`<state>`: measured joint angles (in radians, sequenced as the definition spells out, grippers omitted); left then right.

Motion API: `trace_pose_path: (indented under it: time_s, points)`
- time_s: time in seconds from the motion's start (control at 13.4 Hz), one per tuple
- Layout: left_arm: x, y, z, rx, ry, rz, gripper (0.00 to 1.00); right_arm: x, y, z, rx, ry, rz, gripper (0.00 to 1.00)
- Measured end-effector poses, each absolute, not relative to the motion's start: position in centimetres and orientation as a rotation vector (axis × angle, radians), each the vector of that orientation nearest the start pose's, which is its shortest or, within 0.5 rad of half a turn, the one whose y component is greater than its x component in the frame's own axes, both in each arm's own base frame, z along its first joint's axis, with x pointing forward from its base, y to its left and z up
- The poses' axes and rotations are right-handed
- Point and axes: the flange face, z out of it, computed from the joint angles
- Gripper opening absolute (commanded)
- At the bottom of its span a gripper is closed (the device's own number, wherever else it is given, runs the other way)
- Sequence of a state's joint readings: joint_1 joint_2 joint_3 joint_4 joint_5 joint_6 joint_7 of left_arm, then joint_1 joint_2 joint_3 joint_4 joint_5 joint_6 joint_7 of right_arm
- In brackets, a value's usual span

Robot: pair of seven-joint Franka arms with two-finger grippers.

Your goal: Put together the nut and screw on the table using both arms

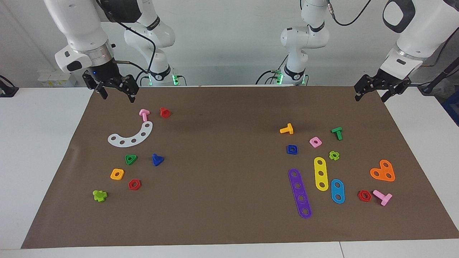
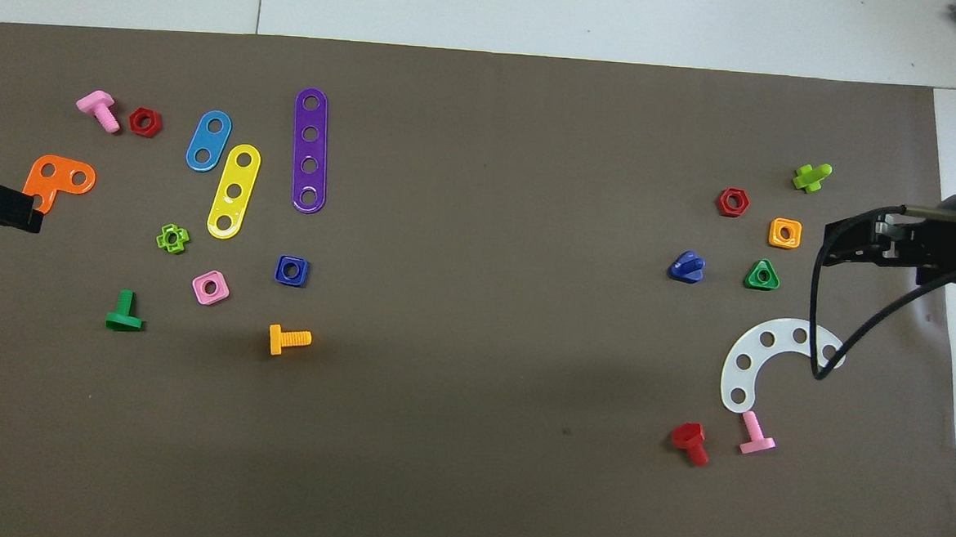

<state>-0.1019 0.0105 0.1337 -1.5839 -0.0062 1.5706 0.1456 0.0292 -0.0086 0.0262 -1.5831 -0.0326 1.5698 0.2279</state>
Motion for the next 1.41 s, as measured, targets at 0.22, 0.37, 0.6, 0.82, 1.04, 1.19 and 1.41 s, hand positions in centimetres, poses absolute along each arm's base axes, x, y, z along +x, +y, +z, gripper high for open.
trace_pose_path:
  time_s: [0.22,0.37,0.6,0.82,1.04,1.19,1.41]
  points:
    - [55.9,-2.6,59.4,-3.144,0.099,0.047,0.96,55.1,2.7,62.3,-3.163,0.273,0.000,0.98]
    - [56.2,-5.2,56.8,-3.144,0.083,0.033,0.96,55.1,2.7,62.2,-3.165,0.249,0.001,0.97]
    - [56.6,-7.0,51.5,-3.151,0.058,0.002,0.95,55.9,2.8,60.1,-3.162,0.213,-0.054,0.95]
    - [56.9,-10.4,45.9,-3.203,0.024,-0.072,0.94,57.5,2.9,55.1,-3.156,0.205,-0.102,0.93]
    - [55.9,-11.9,40.6,-3.209,0.033,-0.112,0.94,59.5,3.1,48.0,-3.150,0.195,-0.128,0.92]
    - [54.9,-13.1,38.1,-3.208,0.067,-0.149,0.94,60.4,3.5,43.6,-3.147,0.183,-0.133,0.91]
    - [53.6,-15.7,33.5,-3.197,0.141,-0.181,0.92,61.2,3.9,38.4,-3.144,0.152,-0.130,0.84]
